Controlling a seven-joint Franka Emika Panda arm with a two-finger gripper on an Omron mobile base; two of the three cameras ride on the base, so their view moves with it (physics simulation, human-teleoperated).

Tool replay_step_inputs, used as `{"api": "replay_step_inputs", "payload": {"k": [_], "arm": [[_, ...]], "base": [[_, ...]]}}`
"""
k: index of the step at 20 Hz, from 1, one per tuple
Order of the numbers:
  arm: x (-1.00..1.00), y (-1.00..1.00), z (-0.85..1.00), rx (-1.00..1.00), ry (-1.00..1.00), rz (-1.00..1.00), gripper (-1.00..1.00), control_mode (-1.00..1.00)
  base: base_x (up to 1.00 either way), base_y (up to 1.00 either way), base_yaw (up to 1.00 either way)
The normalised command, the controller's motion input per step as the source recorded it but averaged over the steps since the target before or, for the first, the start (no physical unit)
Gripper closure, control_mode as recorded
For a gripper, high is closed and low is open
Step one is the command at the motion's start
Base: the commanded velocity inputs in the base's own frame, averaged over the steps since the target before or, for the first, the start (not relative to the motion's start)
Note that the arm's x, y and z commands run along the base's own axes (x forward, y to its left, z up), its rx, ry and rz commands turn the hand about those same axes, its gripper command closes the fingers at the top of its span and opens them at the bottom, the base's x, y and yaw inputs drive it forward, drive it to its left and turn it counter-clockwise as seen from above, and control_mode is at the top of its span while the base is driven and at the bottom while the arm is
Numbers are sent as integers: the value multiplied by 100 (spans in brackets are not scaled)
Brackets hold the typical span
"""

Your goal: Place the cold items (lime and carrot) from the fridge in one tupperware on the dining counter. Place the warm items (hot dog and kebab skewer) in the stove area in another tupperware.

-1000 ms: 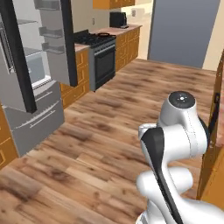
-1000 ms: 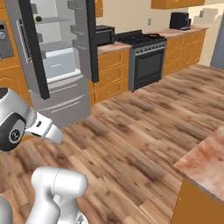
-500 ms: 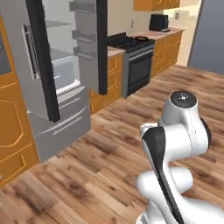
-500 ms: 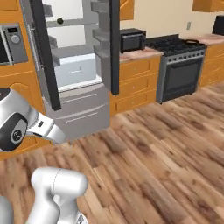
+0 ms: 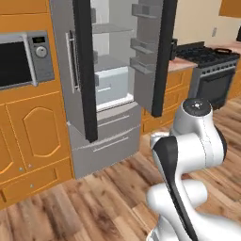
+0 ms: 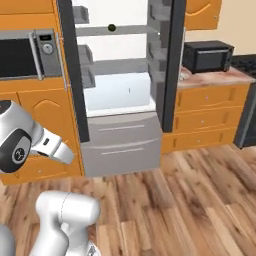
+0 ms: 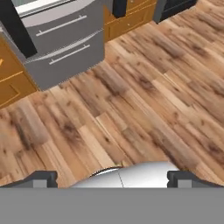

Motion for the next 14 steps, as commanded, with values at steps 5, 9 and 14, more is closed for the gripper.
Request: {"api": "replay_step_inputs", "payload": {"k": [5, 9, 14], "arm": [[0, 0, 0, 0, 0, 0, -100, 100], [0, 0, 0, 0, 0, 0, -100, 100], [0, 0, 0, 0, 0, 0, -100, 100]], "base": [[100, -46, 53], [99, -45, 53], [86, -45, 50]]}}
